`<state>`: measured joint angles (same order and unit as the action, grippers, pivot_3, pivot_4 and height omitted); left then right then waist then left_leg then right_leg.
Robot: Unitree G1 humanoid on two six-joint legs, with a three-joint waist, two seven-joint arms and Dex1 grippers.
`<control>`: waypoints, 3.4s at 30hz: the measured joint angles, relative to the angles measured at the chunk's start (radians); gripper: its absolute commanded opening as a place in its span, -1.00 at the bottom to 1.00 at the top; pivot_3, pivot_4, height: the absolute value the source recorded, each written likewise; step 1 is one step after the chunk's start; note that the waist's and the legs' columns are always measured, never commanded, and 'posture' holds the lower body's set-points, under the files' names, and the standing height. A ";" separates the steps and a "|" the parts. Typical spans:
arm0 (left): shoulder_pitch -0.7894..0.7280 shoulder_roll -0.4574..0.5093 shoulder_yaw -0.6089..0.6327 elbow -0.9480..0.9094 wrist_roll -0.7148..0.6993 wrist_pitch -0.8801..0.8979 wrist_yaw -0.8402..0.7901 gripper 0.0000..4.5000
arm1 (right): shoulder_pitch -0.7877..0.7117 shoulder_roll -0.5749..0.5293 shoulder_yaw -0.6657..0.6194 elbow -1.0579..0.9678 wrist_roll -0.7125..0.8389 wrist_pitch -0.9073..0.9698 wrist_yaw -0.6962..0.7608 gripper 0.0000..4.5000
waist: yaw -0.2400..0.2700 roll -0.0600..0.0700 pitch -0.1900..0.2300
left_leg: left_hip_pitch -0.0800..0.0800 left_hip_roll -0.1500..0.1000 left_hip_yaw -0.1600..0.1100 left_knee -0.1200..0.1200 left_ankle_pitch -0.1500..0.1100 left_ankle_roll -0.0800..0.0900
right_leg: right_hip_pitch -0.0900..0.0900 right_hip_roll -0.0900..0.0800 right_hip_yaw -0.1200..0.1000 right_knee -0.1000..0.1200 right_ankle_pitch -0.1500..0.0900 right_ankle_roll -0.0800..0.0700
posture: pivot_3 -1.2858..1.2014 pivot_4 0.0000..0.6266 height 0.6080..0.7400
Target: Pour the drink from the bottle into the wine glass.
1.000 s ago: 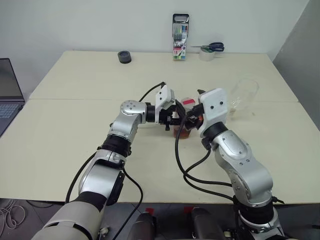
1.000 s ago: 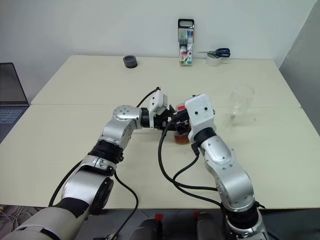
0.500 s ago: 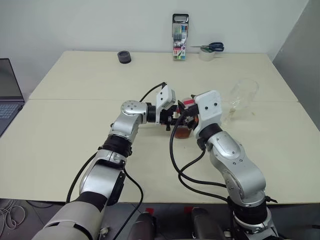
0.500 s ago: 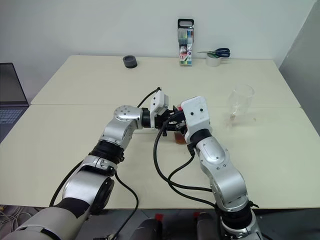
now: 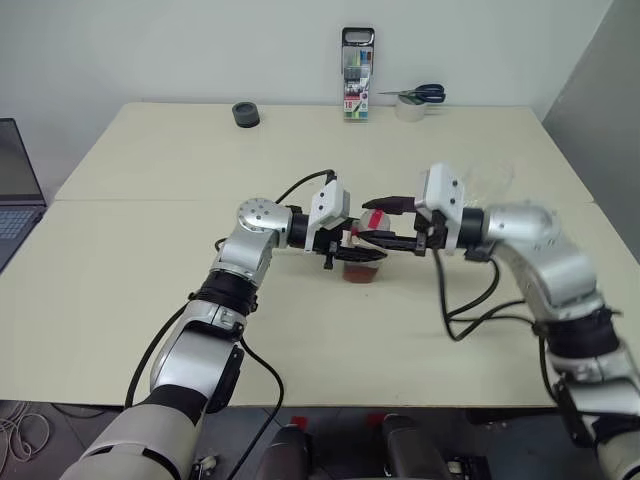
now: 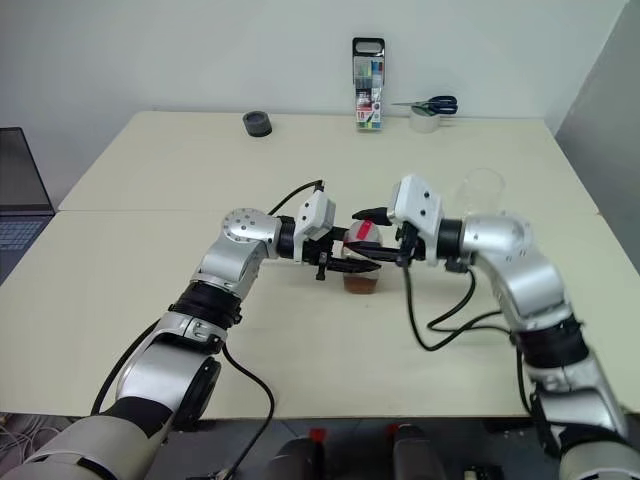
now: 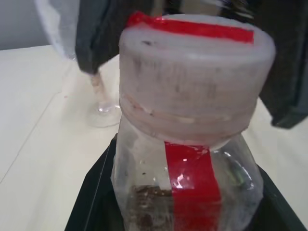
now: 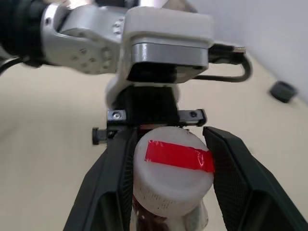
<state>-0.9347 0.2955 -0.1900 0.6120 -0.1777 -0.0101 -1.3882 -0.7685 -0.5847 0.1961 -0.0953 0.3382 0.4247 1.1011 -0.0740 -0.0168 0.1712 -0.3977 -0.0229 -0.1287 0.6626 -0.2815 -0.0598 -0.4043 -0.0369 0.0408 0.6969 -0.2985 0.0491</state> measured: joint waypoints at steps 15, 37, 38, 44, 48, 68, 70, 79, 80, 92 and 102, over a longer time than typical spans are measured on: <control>0.027 0.012 0.031 -0.076 -0.064 0.095 0.028 -0.22 | 0.120 0.064 -0.145 -0.242 0.172 0.296 -0.206 1.00 | -0.001 0.000 0.000 | -0.002 -0.002 -0.005 0.001 0.002 -0.004 | -0.001 -0.003 0.001 0.000 0.000 0.000 | 0.03 -0.52 1.00; 0.040 0.010 0.037 -0.099 -0.092 0.177 0.024 -0.22 | 0.149 0.146 -0.107 -0.232 0.053 0.220 -0.444 1.00 | -0.007 0.000 0.000 | -0.001 -0.002 -0.005 0.001 0.002 -0.004 | -0.001 -0.002 0.001 0.001 0.000 0.000 | 0.03 -0.52 1.00; 0.041 0.010 0.037 -0.102 -0.091 0.178 0.025 -0.22 | 0.149 0.144 -0.107 -0.232 0.055 0.220 -0.444 1.00 | -0.007 0.000 0.000 | -0.001 -0.002 -0.005 0.001 0.002 -0.004 | -0.001 -0.002 0.001 0.001 0.000 0.000 | 0.03 -0.52 1.00; 0.047 0.010 0.037 -0.116 -0.092 0.179 0.024 -0.22 | 0.169 0.119 -0.135 -0.263 0.105 0.256 -0.443 1.00 | -0.007 0.000 0.000 | -0.002 -0.002 -0.005 0.002 0.002 -0.004 | -0.001 -0.002 0.001 0.001 0.000 0.000 | 0.03 -0.52 1.00; 0.055 0.012 0.037 -0.116 -0.091 0.179 0.024 -0.22 | 0.190 0.104 -0.146 -0.287 0.122 0.270 -0.447 1.00 | -0.007 0.000 0.000 | -0.001 -0.002 -0.005 0.001 0.002 -0.004 | -0.001 -0.002 0.001 0.001 0.000 0.000 | 0.03 -0.52 1.00; 0.060 0.031 0.037 -0.131 -0.091 0.196 0.020 -0.22 | 0.240 0.026 -0.215 -0.342 0.195 0.324 -0.453 1.00 | -0.006 0.000 0.000 | -0.002 -0.002 -0.004 0.001 0.002 -0.003 | -0.001 -0.002 0.001 0.001 0.000 0.000 | 0.03 -0.52 1.00; 0.060 0.031 0.037 -0.131 -0.091 0.196 0.018 -0.22 | 0.243 0.017 -0.217 -0.346 0.197 0.327 -0.453 1.00 | -0.006 0.000 0.000 | -0.002 -0.002 -0.004 0.001 0.002 -0.003 | -0.001 -0.002 0.001 0.001 0.000 0.000 | 0.03 -0.52 1.00; 0.060 0.030 0.037 -0.130 -0.091 0.196 0.011 -0.22 | 0.241 0.022 -0.211 -0.457 0.271 0.370 -0.469 1.00 | -0.006 0.000 0.000 | -0.002 -0.001 -0.004 0.001 0.002 -0.003 | -0.001 -0.002 0.001 0.001 0.000 0.000 | 0.03 -0.52 1.00; 0.060 0.030 0.037 -0.130 -0.091 0.196 0.010 -0.22 | 0.234 0.028 -0.198 -0.457 0.261 0.369 -0.478 1.00 | -0.006 0.000 0.000 | -0.001 -0.001 -0.004 0.001 0.002 -0.003 | -0.001 -0.002 0.001 0.001 0.000 0.000 | 0.03 -0.52 1.00; 0.060 0.024 0.037 -0.130 -0.092 0.196 0.011 -0.22 | 0.157 0.097 -0.058 -0.386 0.089 0.294 -0.543 1.00 | -0.007 0.000 0.000 | -0.002 -0.002 -0.004 0.001 0.002 -0.004 | -0.001 -0.002 0.001 0.001 0.000 0.000 | 0.03 -0.52 1.00; 0.060 0.024 0.037 -0.130 -0.092 0.196 0.011 -0.22 | 0.160 0.105 -0.061 -0.363 0.056 0.287 -0.565 1.00 | -0.007 0.000 0.000 | -0.002 -0.002 -0.004 0.001 0.002 -0.004 | -0.001 -0.002 0.001 0.001 0.000 0.000 | 0.03 -0.52 1.00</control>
<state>-0.8748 0.3190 -0.1533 0.4821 -0.2692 0.1857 -1.3775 -0.6089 -0.4795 0.1351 -0.4579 0.3944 0.7113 0.5364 -0.0807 -0.0168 0.1711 -0.3992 -0.0245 -0.1331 0.6640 -0.2793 -0.0635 -0.4052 -0.0392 0.0418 0.6976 -0.2984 0.0491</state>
